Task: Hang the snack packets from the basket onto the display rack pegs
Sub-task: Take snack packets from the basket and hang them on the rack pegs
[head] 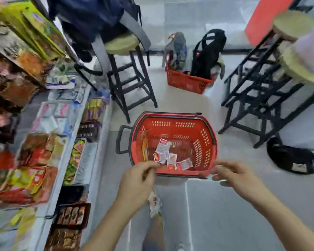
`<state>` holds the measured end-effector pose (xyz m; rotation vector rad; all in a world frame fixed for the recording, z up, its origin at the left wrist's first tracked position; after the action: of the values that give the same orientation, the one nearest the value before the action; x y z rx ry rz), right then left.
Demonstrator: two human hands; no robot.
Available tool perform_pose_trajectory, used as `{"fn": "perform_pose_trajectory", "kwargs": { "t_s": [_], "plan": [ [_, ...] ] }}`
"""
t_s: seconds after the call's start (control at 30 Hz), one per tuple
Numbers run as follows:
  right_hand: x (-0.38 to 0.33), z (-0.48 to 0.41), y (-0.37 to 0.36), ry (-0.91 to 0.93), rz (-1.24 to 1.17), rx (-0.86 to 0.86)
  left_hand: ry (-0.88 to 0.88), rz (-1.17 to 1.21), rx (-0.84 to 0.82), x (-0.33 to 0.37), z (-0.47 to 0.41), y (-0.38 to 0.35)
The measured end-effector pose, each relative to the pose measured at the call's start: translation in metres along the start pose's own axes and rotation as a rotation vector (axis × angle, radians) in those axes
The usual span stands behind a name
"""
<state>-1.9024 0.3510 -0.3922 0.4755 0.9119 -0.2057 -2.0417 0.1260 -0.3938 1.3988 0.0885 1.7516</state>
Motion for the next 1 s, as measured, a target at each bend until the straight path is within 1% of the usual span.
{"fn": "perform_pose_trajectory", "kwargs": {
  "t_s": [0.07, 0.17, 0.2, 0.33, 0.4, 0.47, 0.53, 0.6, 0.67, 0.7, 0.73, 0.77, 0.8, 0.83, 0.9, 1.0],
  "plan": [
    [0.021, -0.068, -0.012, 0.017, -0.03, 0.037, -0.015, -0.029, 0.002, -0.032, -0.073, -0.026],
    [0.063, -0.181, -0.045, 0.066, -0.063, 0.014, -0.023, -0.159, -0.003, -0.097, -0.18, -0.074],
    [0.081, -0.22, -0.06, 0.08, -0.052, -0.023, -0.025, -0.248, -0.033, -0.122, -0.214, -0.095],
    [0.17, -0.357, -0.135, 0.085, 0.029, -0.237, -0.084, -0.753, -0.218, -0.215, -0.332, -0.183],
    [0.217, -0.41, -0.168, 0.071, 0.152, -0.347, -0.088, -0.901, -0.339, -0.249, -0.378, -0.227],
    [0.263, -0.45, -0.195, 0.087, 0.353, -0.468, -0.073, -0.997, -0.562, -0.281, -0.407, -0.279],
    [0.3, -0.481, -0.212, 0.101, 0.506, -0.545, -0.077, -1.116, -0.762, -0.305, -0.423, -0.323],
    [0.328, -0.504, -0.221, 0.101, 0.598, -0.579, -0.057, -1.203, -0.885, -0.328, -0.432, -0.352],
    [0.349, -0.523, -0.227, 0.11, 0.701, -0.62, 0.001, -1.242, -0.994, -0.352, -0.434, -0.369],
    [0.356, -0.531, -0.23, 0.112, 0.739, -0.641, 0.029, -1.259, -1.019, -0.365, -0.435, -0.373],
    [0.361, -0.537, -0.233, 0.105, 0.755, -0.659, 0.025, -1.279, -1.002, -0.376, -0.438, -0.376],
    [0.364, -0.542, -0.238, 0.097, 0.753, -0.681, -0.006, -1.302, -0.923, -0.381, -0.446, -0.375],
    [0.368, -0.546, -0.243, 0.081, 0.723, -0.707, -0.034, -1.294, -0.806, -0.384, -0.456, -0.372],
    [0.372, -0.549, -0.248, 0.06, 0.666, -0.716, -0.018, -1.241, -0.683, -0.386, -0.466, -0.366],
    [0.375, -0.556, -0.255, 0.027, 0.516, -0.652, 0.12, -1.047, -0.493, -0.392, -0.483, -0.352],
    [0.385, -0.564, -0.253, -0.102, 0.201, -0.46, 0.269, -0.761, -0.32, -0.4, -0.491, -0.351]
  ]
}}
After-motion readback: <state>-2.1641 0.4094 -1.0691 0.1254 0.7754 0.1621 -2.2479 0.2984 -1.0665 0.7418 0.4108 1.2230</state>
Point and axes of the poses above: each hand's wrist, its own z-axis away from the middle knuckle, its own y-axis out of the back of the hand, x = y × z, the point moved 7 cm from there along -z, towards the middle knuckle, and after that the axes turned 7 degrees about y, right-handed, at the moved point
